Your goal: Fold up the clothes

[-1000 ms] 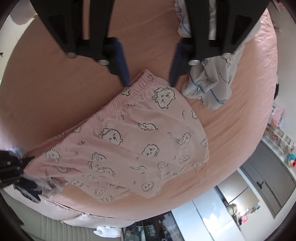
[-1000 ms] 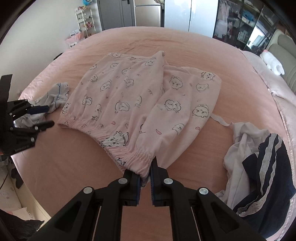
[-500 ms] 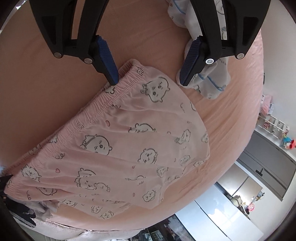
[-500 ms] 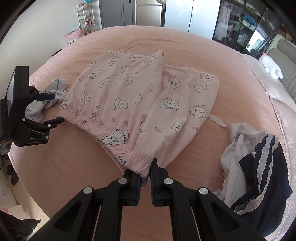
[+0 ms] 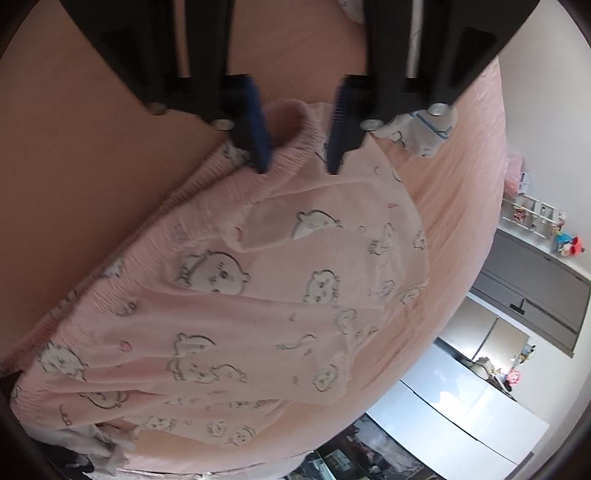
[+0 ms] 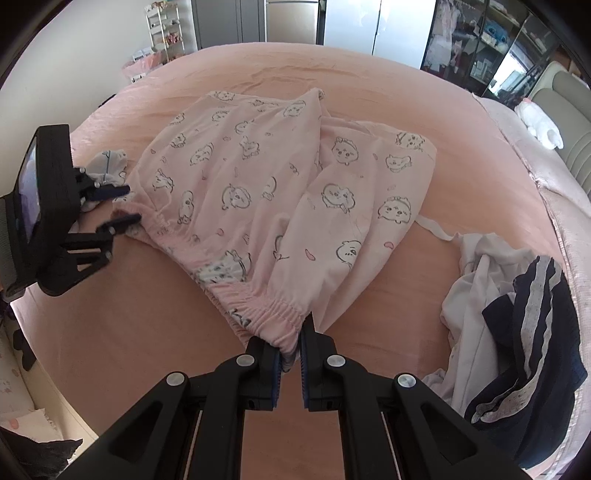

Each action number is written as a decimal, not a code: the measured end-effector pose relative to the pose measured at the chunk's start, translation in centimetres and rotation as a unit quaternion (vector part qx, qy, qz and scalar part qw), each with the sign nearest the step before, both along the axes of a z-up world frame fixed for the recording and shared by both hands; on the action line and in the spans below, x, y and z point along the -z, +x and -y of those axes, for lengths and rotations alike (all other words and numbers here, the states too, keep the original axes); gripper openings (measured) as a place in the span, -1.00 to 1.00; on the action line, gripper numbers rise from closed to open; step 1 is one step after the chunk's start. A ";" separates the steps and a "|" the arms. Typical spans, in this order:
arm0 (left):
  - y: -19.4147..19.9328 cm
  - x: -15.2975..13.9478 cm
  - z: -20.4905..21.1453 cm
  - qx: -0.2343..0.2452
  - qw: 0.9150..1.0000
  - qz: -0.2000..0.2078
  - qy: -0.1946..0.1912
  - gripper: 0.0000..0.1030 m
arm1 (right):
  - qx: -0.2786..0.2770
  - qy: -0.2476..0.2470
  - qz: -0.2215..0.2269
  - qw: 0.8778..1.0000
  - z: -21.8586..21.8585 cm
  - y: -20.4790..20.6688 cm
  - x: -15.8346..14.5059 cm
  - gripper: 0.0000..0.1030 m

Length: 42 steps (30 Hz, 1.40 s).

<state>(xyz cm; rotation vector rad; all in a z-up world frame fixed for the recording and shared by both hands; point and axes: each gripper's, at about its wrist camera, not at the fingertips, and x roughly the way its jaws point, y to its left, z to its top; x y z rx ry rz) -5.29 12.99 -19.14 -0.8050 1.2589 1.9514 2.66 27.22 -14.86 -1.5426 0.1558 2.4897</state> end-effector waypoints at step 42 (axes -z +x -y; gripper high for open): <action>-2.3 -2.7 5.8 -0.115 0.970 0.173 0.130 0.33 | 0.052 -0.023 0.038 0.998 -2.3 0.2 2.9 -0.55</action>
